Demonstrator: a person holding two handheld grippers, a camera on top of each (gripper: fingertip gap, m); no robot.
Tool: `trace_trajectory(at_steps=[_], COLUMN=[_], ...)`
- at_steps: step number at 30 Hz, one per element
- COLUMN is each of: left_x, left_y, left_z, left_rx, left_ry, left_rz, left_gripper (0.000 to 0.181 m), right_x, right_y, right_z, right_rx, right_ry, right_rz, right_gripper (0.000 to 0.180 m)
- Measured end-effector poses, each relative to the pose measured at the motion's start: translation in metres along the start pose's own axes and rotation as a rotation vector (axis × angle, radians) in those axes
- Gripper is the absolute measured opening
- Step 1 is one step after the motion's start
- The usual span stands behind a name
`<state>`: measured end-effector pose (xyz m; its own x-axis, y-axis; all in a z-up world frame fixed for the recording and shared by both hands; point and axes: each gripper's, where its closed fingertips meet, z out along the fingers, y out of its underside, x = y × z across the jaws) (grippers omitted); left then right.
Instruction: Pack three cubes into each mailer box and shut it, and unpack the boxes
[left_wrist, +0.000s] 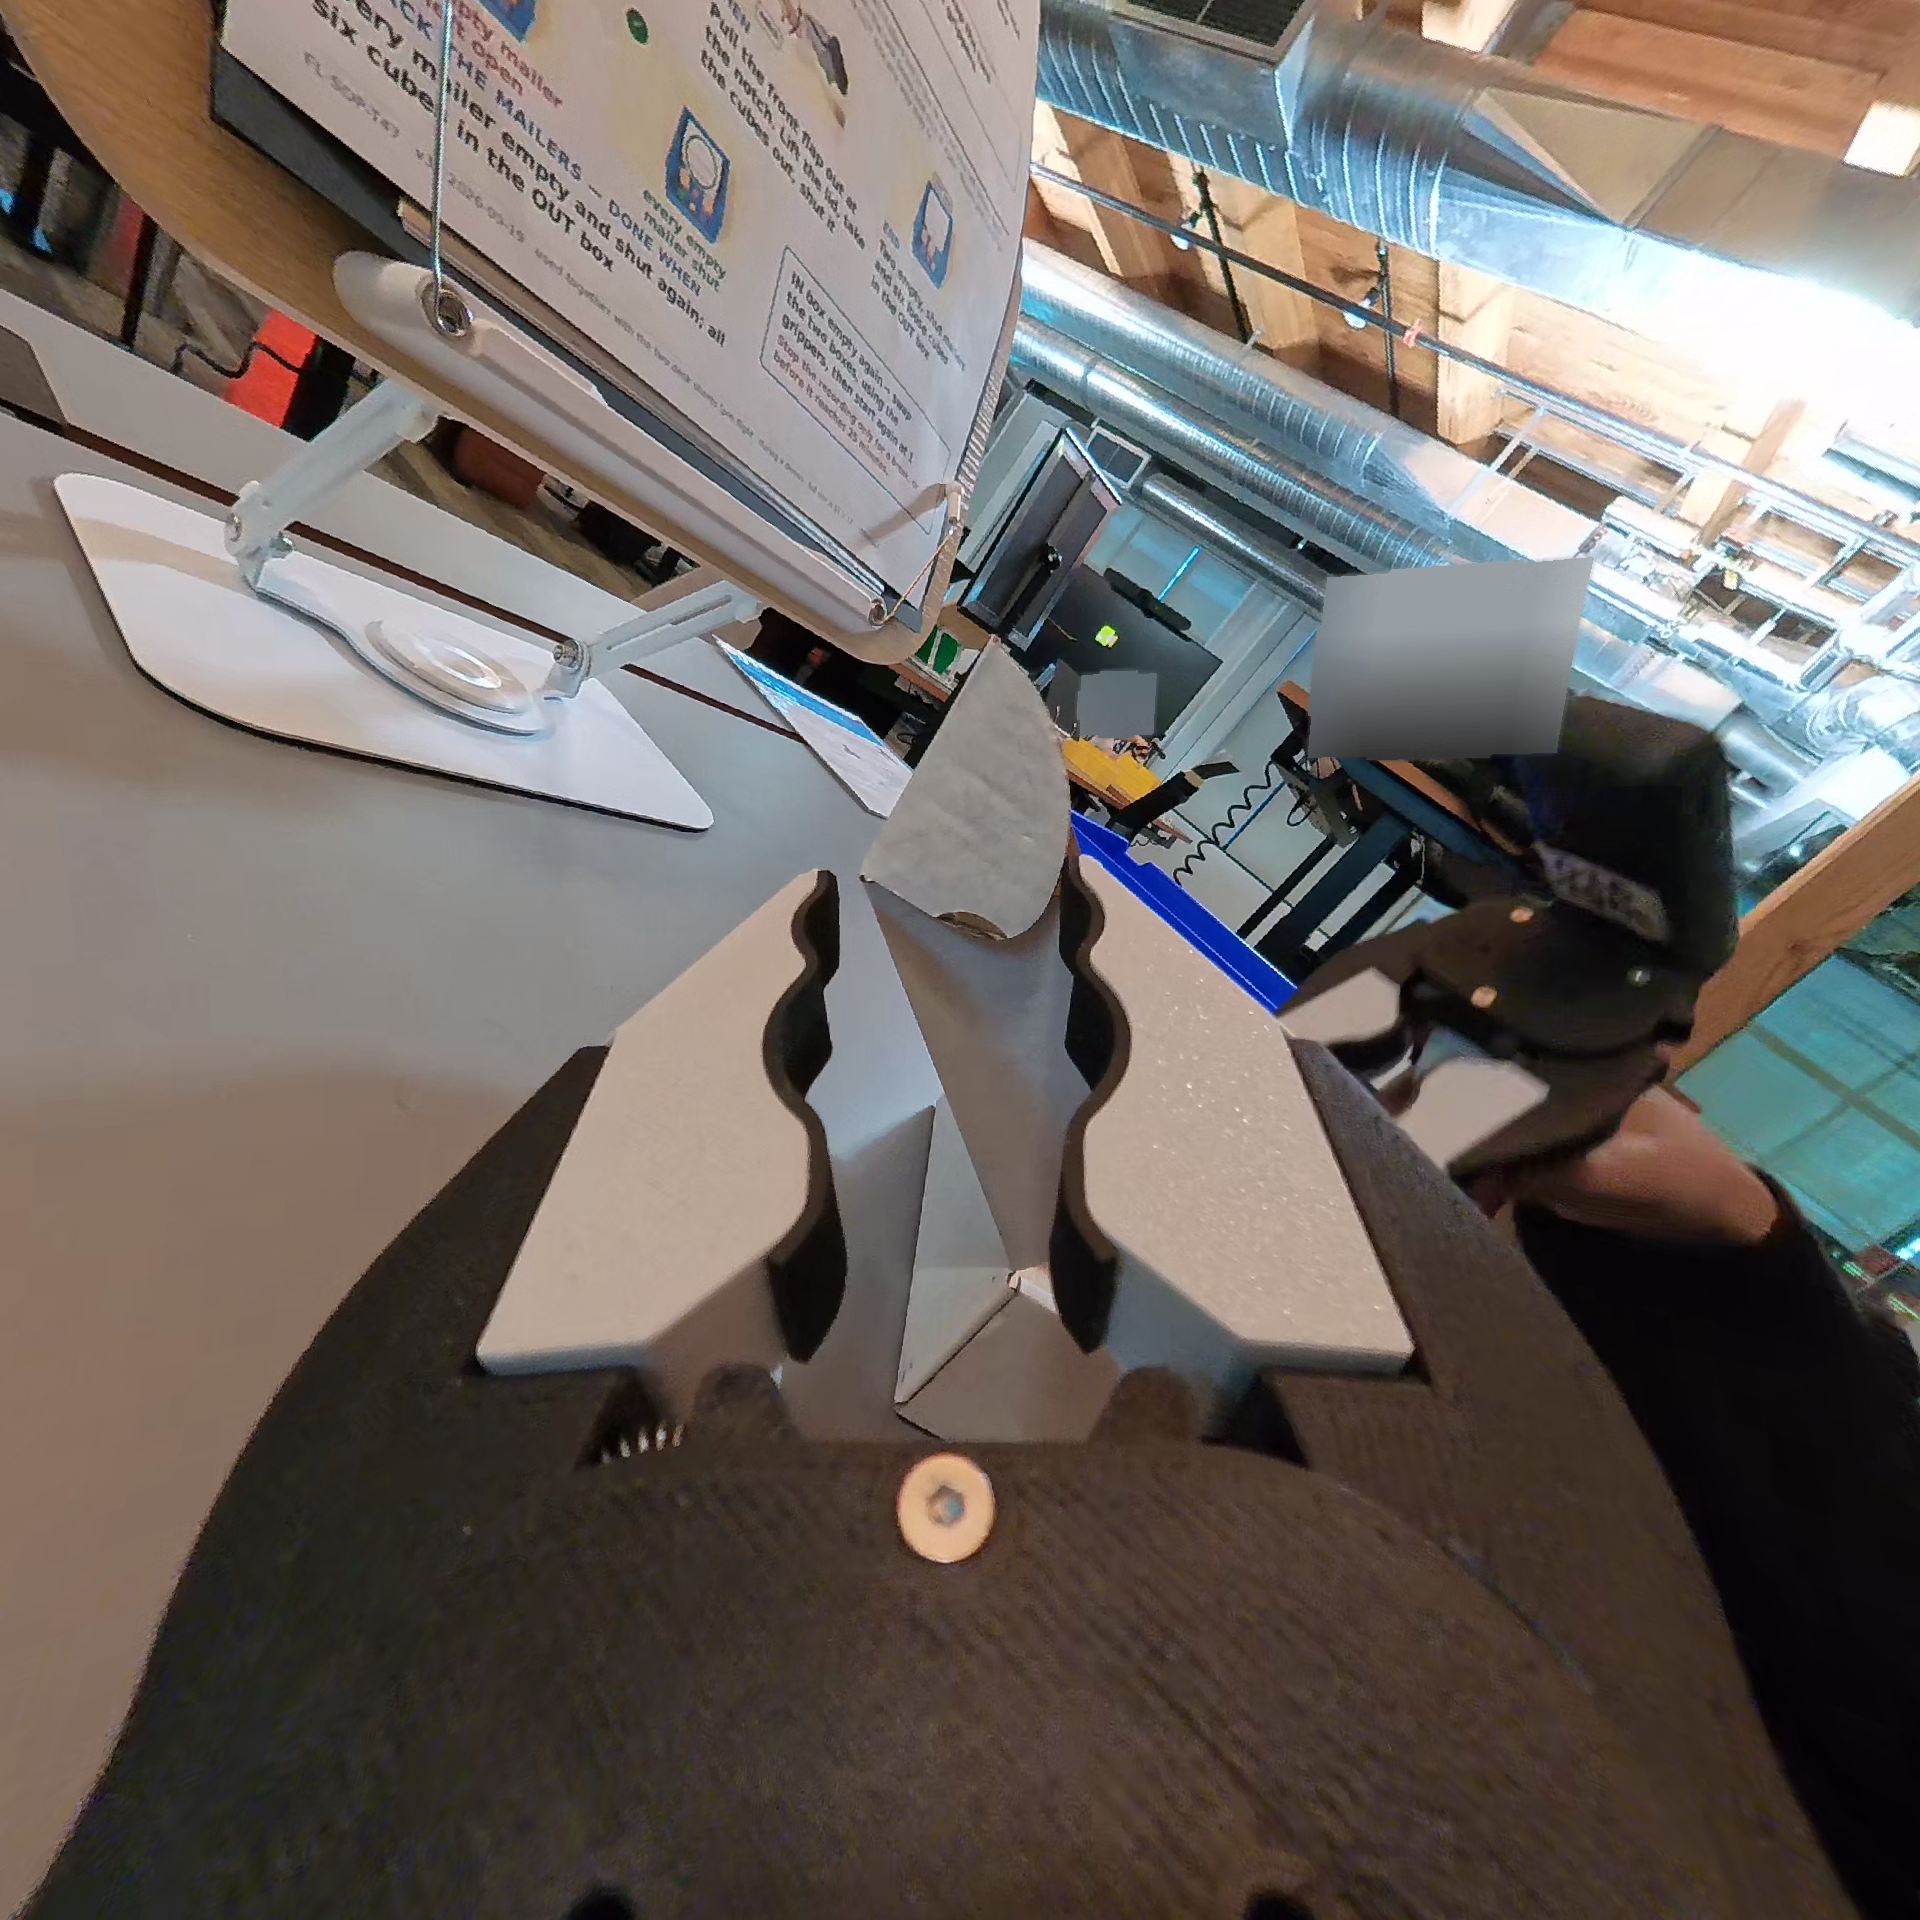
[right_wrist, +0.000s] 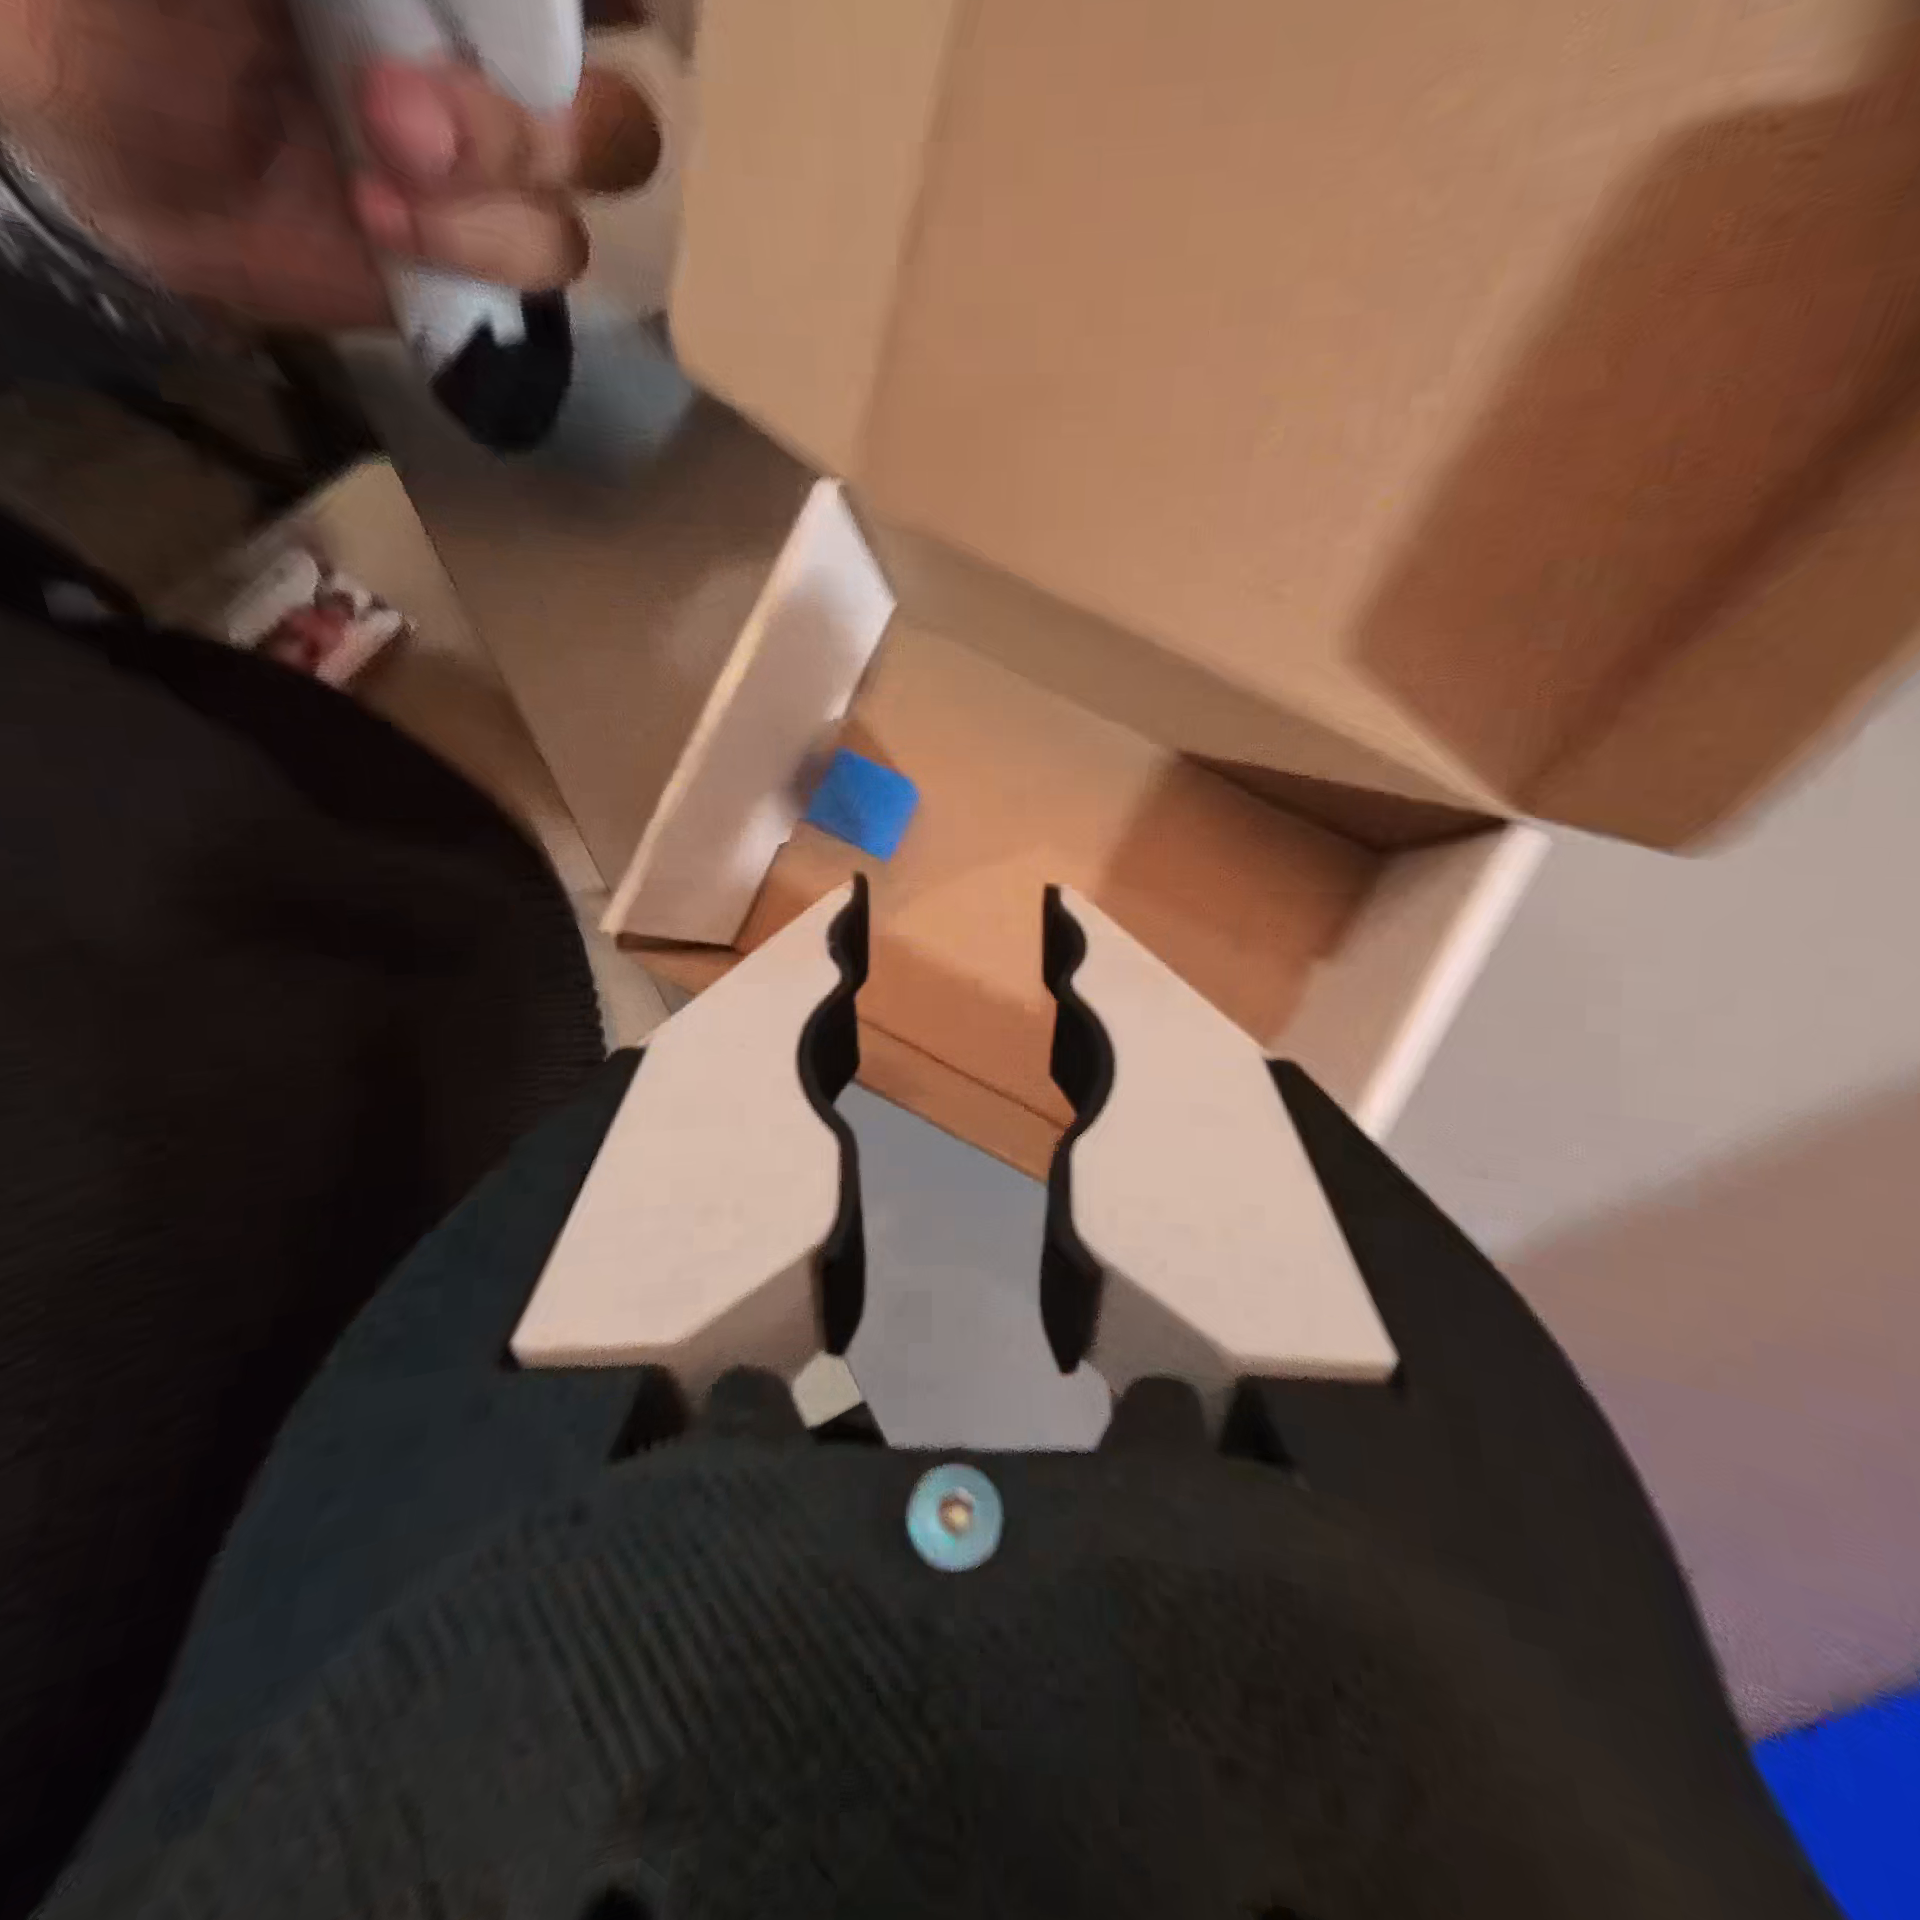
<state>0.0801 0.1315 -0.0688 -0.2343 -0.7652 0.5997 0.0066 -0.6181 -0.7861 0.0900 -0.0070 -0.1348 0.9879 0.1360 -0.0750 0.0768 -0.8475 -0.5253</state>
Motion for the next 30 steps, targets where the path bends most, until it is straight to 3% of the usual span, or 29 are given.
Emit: trace_trajectory(at_steps=[6, 13, 19, 30], left_x=[0.002, 0.0, 0.001, 0.002], left_y=[0.001, 0.0, 0.0, 0.0], left_z=[0.0, 0.0, 0.001, 0.0], left_rx=[-0.001, 0.001, 0.002, 0.003], left_ry=[0.006, 0.004, 0.006, 0.008], left_rz=[0.008, -0.003, -0.003, 0.004], left_gripper=[0.042, 0.042, 0.043, 0.042], right_x=[-0.022, -0.028, -0.023, -0.026], right_y=[0.006, -0.003, -0.002, -0.002], right_z=[0.044, 0.043, 0.045, 0.045], right_rx=[-0.07, -0.015, -0.009, -0.008], right_ry=[-0.07, -0.105, -0.086, -0.106], right_rz=[-0.012, -0.002, 0.008, 0.017], right_gripper=[0.036, 0.018, 0.037, 0.032])
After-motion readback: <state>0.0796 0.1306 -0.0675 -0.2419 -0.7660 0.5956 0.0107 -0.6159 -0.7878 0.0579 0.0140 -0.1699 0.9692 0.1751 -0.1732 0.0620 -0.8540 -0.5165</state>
